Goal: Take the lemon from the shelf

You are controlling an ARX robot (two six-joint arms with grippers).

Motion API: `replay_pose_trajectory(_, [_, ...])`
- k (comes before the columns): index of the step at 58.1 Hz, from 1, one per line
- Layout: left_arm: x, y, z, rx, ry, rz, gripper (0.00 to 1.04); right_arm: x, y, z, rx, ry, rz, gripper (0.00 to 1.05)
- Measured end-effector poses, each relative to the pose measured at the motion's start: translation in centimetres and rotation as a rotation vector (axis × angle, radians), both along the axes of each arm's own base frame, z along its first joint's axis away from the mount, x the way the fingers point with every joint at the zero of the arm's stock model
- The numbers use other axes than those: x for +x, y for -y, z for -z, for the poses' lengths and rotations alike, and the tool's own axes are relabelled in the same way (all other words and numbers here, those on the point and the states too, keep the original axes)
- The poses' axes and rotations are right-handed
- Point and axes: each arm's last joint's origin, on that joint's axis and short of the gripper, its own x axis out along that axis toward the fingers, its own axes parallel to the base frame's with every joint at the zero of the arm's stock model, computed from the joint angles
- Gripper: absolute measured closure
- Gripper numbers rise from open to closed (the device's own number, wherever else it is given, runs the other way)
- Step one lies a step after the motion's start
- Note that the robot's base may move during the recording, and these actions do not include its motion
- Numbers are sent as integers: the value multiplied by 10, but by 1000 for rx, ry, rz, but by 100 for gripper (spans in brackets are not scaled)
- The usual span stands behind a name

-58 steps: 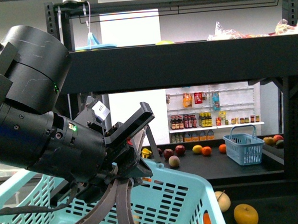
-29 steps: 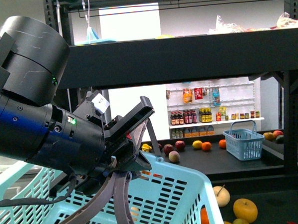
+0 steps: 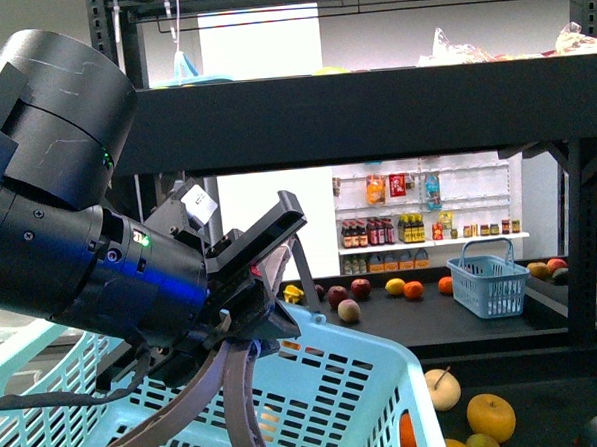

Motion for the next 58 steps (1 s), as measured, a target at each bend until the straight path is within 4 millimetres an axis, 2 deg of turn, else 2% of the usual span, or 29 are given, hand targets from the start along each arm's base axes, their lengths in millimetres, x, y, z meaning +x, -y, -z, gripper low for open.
replay_pose_trajectory(9, [0, 0, 0, 0, 0, -1, 87, 23, -10, 10, 40, -26, 53, 7])
replay_pose_trajectory(18, [0, 0, 0, 0, 0, 1, 87, 48, -30, 6, 67, -9, 70, 7])
replay_pose_trajectory(25, [0, 0, 0, 0, 0, 1, 87, 66, -45, 5, 53, 9, 88, 7])
replay_pose_trajectory(32, [0, 0, 0, 0, 0, 1, 87, 80, -50, 13, 12, 26, 111, 7])
replay_pose_trajectory(46, [0, 0, 0, 1, 1, -2, 87, 99, -49, 27, -32, 82, 160, 7])
replay_pose_trajectory(58, [0, 0, 0, 0, 0, 1, 87, 107, -58, 38, -27, 94, 171, 7])
